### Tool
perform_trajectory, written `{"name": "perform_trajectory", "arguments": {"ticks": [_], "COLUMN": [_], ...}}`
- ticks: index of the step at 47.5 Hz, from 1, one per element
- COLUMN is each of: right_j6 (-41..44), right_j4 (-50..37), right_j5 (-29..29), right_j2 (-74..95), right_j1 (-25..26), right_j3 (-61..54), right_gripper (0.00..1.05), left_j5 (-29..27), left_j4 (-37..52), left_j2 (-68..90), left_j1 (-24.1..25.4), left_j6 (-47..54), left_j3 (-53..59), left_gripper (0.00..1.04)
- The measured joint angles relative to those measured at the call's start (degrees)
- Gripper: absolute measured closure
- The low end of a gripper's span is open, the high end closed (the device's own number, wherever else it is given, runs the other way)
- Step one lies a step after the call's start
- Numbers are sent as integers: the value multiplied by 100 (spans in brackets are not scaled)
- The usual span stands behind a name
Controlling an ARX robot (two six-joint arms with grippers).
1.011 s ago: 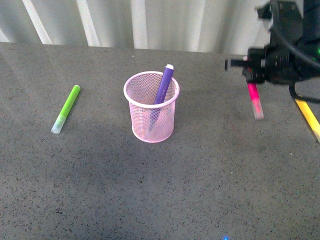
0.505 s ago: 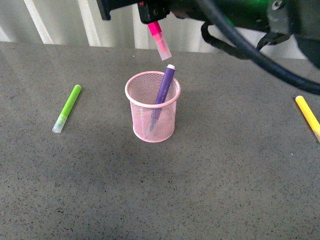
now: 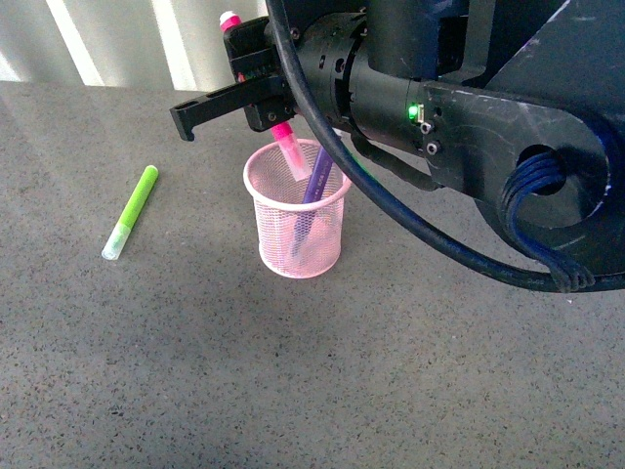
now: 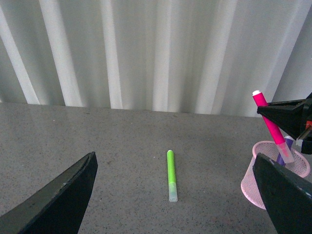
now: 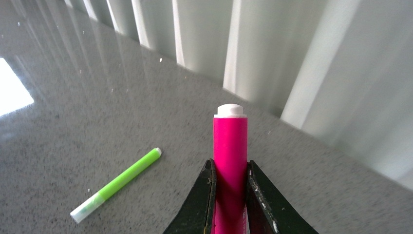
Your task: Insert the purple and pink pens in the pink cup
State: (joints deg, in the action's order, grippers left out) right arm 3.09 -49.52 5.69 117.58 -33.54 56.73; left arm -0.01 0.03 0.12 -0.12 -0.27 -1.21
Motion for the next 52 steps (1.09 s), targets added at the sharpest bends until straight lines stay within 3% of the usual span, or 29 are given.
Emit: {"name": "perform_trajectory", "arguments": {"ticks": [37,52], "right_j6": [-79,-254], "right_j4": [-101,42], "right_j5": [162,-7], "right_j2": [570,498], "right_j1": [57,103], "right_j3": [280,236], "right_gripper": [94,36], "left_j5": [0,0], "left_j4": [0,0], "left_j2": [0,0], "left_j1": [0,0], "left_j6": [0,0], "left_j3": [0,0], "left_gripper": [7,7]}}
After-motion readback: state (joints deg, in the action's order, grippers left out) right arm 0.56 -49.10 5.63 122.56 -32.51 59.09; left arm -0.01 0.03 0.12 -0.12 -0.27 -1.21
